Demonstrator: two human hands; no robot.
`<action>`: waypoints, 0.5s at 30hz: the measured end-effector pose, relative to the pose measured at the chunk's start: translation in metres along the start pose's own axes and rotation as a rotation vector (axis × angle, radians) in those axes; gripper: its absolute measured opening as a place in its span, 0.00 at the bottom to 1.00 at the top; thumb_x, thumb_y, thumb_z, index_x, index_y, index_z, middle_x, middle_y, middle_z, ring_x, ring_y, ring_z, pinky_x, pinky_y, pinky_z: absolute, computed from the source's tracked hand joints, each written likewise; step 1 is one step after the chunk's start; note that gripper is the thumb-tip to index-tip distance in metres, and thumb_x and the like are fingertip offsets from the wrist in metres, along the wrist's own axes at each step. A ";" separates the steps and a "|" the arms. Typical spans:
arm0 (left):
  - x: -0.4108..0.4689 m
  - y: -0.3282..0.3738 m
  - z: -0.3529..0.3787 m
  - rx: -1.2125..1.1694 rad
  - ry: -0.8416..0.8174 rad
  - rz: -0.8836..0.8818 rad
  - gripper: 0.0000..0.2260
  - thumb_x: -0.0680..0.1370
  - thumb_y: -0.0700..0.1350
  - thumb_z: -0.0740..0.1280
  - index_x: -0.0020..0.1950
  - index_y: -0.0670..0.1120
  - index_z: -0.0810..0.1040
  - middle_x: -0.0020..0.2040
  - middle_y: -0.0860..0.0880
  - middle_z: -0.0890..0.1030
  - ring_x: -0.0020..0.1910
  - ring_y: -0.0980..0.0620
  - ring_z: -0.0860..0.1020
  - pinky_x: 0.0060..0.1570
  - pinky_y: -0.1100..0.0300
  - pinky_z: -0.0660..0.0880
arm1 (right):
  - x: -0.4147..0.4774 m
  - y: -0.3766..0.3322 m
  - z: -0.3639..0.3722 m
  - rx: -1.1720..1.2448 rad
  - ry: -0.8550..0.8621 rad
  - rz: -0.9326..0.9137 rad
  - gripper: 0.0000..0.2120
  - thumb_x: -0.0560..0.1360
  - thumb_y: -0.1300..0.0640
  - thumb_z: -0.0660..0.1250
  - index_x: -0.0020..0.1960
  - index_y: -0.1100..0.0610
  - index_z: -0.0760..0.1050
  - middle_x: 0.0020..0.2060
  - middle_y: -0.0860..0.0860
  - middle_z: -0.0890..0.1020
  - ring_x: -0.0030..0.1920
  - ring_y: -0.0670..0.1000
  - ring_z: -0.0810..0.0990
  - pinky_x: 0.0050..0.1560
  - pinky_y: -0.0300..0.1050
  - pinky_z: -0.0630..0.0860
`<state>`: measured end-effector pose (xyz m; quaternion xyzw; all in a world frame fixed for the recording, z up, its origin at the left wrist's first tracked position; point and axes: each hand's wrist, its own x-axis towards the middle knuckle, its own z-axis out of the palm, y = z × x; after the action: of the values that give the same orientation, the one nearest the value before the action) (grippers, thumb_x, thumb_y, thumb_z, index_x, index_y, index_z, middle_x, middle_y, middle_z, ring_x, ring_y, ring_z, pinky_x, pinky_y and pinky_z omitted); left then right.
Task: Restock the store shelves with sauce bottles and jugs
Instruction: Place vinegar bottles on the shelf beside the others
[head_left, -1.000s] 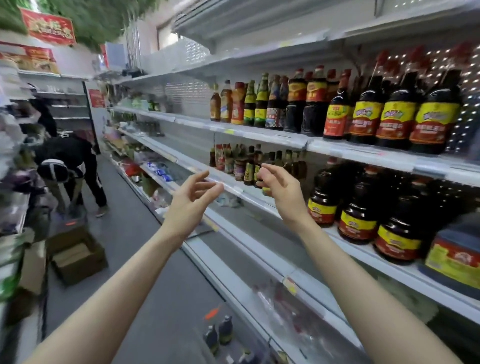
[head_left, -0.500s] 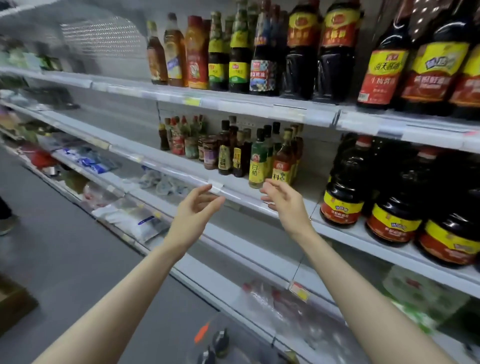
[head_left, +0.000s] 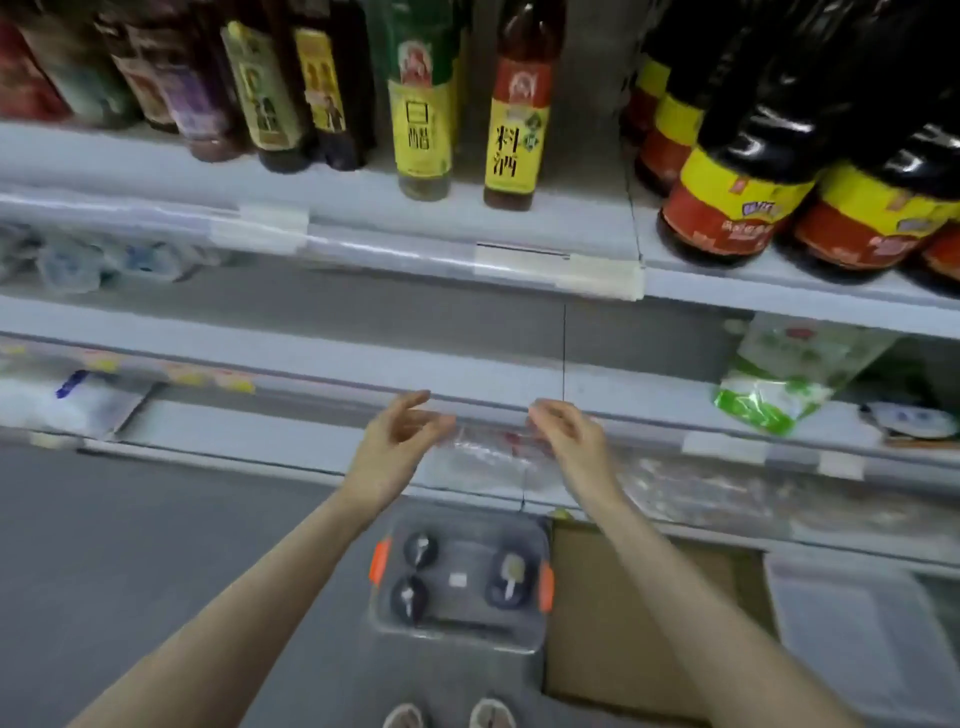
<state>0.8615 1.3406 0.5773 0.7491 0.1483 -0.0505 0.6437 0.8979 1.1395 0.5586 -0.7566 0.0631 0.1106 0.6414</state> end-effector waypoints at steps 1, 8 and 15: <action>0.010 -0.018 0.005 0.003 -0.015 -0.028 0.15 0.76 0.46 0.69 0.62 0.50 0.73 0.51 0.53 0.79 0.47 0.62 0.78 0.54 0.61 0.74 | 0.004 0.020 0.002 0.005 0.018 0.038 0.03 0.78 0.55 0.66 0.51 0.53 0.77 0.44 0.45 0.80 0.45 0.44 0.79 0.45 0.30 0.73; 0.059 -0.152 0.038 0.052 -0.110 -0.256 0.15 0.77 0.45 0.69 0.62 0.48 0.72 0.46 0.52 0.80 0.42 0.59 0.77 0.39 0.73 0.72 | 0.031 0.176 0.018 -0.043 0.108 0.284 0.06 0.77 0.53 0.68 0.52 0.53 0.78 0.44 0.46 0.82 0.46 0.45 0.80 0.52 0.43 0.74; 0.080 -0.306 0.073 0.123 -0.159 -0.448 0.13 0.76 0.46 0.70 0.59 0.47 0.75 0.41 0.53 0.78 0.42 0.54 0.76 0.44 0.64 0.71 | 0.037 0.334 0.039 -0.068 0.122 0.538 0.09 0.76 0.51 0.68 0.55 0.52 0.76 0.44 0.46 0.81 0.46 0.46 0.79 0.48 0.37 0.73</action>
<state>0.8585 1.3212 0.2532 0.7290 0.2561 -0.2596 0.5792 0.8510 1.1229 0.2236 -0.7389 0.2965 0.2335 0.5581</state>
